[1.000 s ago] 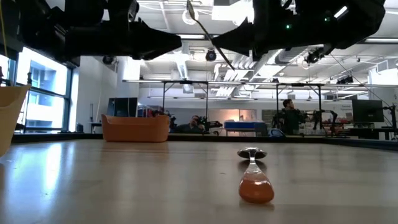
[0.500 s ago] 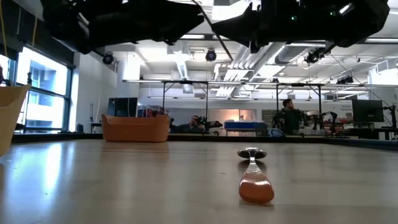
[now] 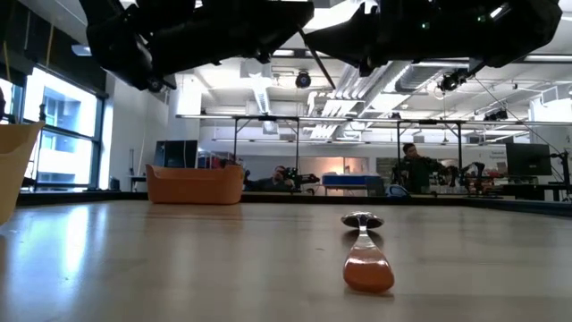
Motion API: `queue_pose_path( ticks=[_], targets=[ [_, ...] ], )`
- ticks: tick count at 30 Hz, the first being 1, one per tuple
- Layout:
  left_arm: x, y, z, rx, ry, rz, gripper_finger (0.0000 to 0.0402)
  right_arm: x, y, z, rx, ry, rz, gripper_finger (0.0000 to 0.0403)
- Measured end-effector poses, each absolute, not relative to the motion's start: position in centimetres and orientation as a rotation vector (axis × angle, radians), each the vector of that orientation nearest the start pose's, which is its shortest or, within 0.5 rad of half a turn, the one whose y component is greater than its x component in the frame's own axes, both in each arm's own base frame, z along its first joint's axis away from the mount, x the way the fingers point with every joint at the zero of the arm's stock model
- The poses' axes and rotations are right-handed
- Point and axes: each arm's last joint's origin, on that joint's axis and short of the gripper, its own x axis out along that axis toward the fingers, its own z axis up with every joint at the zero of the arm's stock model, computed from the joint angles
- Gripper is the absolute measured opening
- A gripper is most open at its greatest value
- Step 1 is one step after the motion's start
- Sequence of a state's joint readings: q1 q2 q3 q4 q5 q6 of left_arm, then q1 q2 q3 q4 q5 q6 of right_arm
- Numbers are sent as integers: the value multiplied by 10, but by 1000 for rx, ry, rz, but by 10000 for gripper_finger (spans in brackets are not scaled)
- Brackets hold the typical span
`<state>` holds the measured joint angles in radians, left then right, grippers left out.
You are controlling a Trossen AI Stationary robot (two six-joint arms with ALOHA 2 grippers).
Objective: Sort silverware by color (type)
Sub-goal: Put the gold spoon into the orange bin
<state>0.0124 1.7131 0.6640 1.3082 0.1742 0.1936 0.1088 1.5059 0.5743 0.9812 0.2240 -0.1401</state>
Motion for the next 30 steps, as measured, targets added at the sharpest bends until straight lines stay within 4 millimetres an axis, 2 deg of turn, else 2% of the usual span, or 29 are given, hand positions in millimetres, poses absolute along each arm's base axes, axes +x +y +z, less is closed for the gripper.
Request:
queue_pose_path(
  ticks=[4, 6, 11, 13, 18, 21, 24, 27, 30],
  targets=[
    [324, 0, 209, 217, -290, -128, 31, 292, 27, 211, -131, -46, -109, 3],
    [324, -1, 210, 216, -296, -126, 9, 292, 29, 212, -131, -50, -107, 3],
    [321, 0, 215, 207, -261, -125, 6, 292, 29, 212, -124, -49, -119, 5],
    [319, 0, 219, 203, -237, -99, 4, 292, 28, 212, -104, -50, -158, 19],
    [307, 1, 237, 174, -143, -68, 3, 291, 25, 212, -97, -41, -240, 94],
    [294, 1, 250, 137, -82, -60, 3, 290, 21, 211, -128, -25, -353, 140],
    [278, 1, 265, 102, -32, -31, 2, 289, 19, 210, -189, 1, -434, 168],
    [259, -3, 278, 73, 34, 8, 2, 289, 18, 210, -229, 15, -454, 175],
    [244, -10, 294, 11, 153, 40, 1, 289, 18, 210, -267, 24, -456, 159]
  ],
)
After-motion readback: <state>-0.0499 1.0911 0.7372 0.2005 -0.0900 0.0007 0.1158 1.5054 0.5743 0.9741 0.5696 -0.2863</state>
